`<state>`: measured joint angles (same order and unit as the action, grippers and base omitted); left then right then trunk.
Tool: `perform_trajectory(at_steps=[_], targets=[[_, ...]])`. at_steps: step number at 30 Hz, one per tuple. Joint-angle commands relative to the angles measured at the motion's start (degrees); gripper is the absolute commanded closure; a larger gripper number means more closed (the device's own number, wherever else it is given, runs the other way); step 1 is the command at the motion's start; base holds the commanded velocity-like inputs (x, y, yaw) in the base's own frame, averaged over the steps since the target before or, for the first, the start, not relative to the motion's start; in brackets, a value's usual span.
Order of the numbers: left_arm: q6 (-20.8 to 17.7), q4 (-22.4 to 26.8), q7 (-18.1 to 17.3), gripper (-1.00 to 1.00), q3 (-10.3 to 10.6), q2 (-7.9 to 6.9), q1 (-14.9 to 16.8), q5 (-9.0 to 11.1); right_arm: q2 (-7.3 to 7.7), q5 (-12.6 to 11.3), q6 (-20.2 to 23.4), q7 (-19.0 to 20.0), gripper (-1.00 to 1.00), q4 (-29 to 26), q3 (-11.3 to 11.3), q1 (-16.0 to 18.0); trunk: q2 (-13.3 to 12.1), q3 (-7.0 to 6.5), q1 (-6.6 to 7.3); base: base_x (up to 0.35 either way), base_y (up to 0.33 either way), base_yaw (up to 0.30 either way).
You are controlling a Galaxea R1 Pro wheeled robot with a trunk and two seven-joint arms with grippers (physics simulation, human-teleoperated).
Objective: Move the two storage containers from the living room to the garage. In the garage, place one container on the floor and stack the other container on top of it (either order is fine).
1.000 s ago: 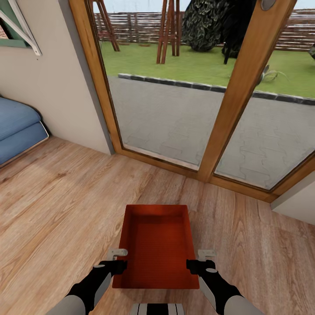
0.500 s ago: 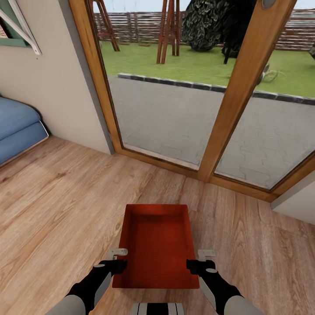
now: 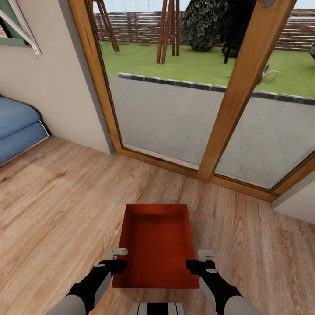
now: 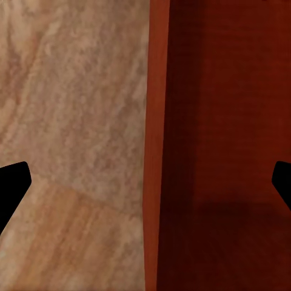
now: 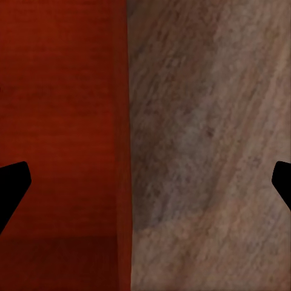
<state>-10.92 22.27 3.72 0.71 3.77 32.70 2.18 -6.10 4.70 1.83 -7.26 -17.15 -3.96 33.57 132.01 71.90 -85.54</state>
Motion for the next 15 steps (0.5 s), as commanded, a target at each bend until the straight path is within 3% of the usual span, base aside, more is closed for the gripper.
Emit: perform_trajectory(at_steps=[1, 15], targets=[[-0.3, 0.1, 0.2, -1.0, 0.1, 0.0, 0.0, 0.2, -0.07, 0.5, 0.2, 0.0, -1.0, -0.1, -0.4, 0.0, 0.0, 0.04, 0.01, 0.0, 0.0, 0.0], [-0.3, 0.1, 0.2, -1.0, 0.1, 0.0, 0.0, 0.3, -0.09, 0.5, 0.2, 0.0, -1.0, -0.1, -0.4, 0.0, 0.8, 0.4, -0.43, 0.0, 0.0, 0.0]])
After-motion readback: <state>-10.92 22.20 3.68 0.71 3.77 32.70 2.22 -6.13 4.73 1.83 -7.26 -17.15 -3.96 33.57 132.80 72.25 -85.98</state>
